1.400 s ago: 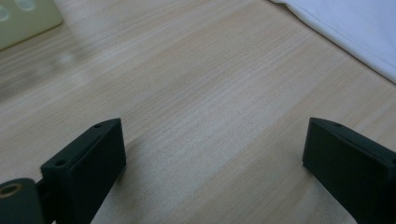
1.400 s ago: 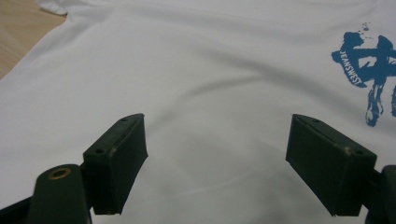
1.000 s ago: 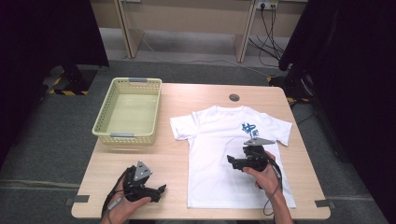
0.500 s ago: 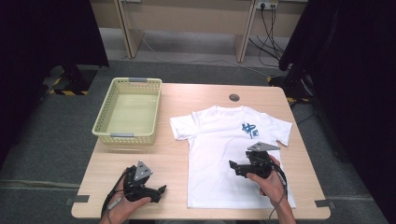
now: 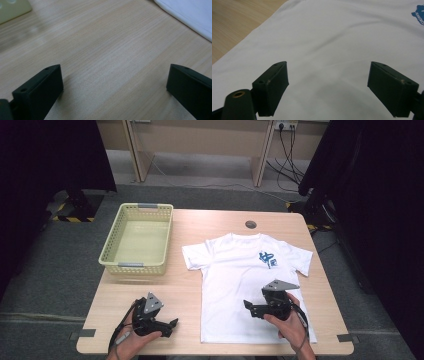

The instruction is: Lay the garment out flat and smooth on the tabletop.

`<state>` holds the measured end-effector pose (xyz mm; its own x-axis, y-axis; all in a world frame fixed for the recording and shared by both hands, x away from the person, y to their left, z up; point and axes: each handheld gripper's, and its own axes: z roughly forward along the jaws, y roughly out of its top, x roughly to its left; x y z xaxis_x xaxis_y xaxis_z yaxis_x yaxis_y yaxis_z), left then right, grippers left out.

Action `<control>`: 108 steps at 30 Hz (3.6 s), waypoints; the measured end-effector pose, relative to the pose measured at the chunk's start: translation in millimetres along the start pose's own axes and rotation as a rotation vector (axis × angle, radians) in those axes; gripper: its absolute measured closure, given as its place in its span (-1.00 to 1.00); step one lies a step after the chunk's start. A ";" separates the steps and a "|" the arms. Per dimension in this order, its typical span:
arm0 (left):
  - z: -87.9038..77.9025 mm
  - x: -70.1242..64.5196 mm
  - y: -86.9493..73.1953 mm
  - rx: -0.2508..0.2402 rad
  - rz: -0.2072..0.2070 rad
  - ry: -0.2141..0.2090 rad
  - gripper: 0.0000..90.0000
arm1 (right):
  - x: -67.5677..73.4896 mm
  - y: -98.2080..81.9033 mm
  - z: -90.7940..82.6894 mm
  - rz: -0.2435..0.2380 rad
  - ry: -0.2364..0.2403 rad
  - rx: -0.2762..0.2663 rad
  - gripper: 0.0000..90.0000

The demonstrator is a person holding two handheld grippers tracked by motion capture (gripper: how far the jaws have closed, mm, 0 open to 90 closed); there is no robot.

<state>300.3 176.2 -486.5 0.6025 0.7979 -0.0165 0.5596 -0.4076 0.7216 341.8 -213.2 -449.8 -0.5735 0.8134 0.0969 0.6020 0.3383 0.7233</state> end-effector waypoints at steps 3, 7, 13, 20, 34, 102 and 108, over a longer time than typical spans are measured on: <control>0.0 0.0 0.0 0.000 0.001 0.000 -1.00 | 0.5 -4.5 -3.2 -0.001 -0.004 0.004 -0.62; 0.0 0.0 0.0 0.000 0.001 0.001 -1.00 | 0.2 -9.8 -7.7 -0.004 -0.011 0.002 -0.62; 0.0 0.1 0.0 0.000 0.001 0.000 -1.00 | -2.8 -15.7 -13.3 0.000 -0.024 -0.001 -0.62; 0.0 0.0 0.0 0.000 0.000 0.000 -1.00 | -6.7 -24.4 -21.9 0.016 -0.033 -0.008 -0.62; 0.0 0.0 0.0 0.000 0.001 0.001 -1.00 | -12.2 -46.8 -35.4 0.033 -0.058 -0.003 -0.62; -0.2 -0.2 -0.2 0.000 -0.001 0.003 -1.00 | 2.6 -139.4 -101.4 0.123 -0.165 -0.092 -0.62; -0.2 -0.3 -0.2 -0.001 -0.001 0.003 -1.00 | 3.3 -139.1 -101.0 0.120 -0.167 -0.094 -0.62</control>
<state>299.9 176.2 -486.5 0.6000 0.7999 -0.0150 0.5599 -0.4065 0.7220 200.0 -305.3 -481.0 -0.3961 0.9150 0.0771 0.6014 0.1951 0.7748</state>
